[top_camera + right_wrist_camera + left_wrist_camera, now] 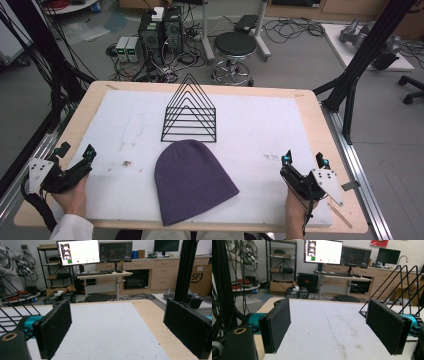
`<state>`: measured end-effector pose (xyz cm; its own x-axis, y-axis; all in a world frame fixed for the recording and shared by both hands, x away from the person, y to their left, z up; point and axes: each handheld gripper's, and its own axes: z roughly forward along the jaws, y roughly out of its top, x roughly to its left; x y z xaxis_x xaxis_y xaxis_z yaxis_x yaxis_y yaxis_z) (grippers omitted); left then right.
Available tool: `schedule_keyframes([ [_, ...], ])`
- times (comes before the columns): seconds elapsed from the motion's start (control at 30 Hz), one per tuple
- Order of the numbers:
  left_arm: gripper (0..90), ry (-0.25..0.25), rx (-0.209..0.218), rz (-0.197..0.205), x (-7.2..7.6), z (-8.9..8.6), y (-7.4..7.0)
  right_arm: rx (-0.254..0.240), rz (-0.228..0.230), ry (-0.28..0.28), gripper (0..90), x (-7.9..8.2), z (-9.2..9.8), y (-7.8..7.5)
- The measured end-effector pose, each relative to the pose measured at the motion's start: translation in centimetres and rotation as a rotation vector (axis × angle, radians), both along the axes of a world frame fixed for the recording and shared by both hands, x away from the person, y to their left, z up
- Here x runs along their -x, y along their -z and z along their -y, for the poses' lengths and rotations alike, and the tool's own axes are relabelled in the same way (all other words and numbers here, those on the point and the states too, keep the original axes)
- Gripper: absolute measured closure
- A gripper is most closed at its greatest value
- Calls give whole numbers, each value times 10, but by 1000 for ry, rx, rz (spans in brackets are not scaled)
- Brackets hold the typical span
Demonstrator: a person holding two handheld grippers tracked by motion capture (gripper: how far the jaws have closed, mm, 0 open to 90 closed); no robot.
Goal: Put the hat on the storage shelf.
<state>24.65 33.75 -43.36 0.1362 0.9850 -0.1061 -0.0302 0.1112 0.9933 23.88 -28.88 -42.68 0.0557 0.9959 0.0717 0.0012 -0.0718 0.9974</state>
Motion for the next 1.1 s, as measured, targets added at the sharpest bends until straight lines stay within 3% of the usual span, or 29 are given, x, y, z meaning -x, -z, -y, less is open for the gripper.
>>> schedule_keyframes([
  [0.6, 202, 17, 9, -15, -1, 0, 0, -14, -11, -8, 73, 0, -1, 0],
  [0.7, 200, 23, 11, -28, -2, -1, 1, -41, -27, -8, 74, -1, -1, 0],
  [0.8, 200, 26, 9, -29, -3, 0, 1, -27, -24, -6, 73, -1, -1, 0],
  [1.1, 199, 79, -9, -46, -6, 5, 0, -27, -25, -8, 74, -2, -1, 1],
])
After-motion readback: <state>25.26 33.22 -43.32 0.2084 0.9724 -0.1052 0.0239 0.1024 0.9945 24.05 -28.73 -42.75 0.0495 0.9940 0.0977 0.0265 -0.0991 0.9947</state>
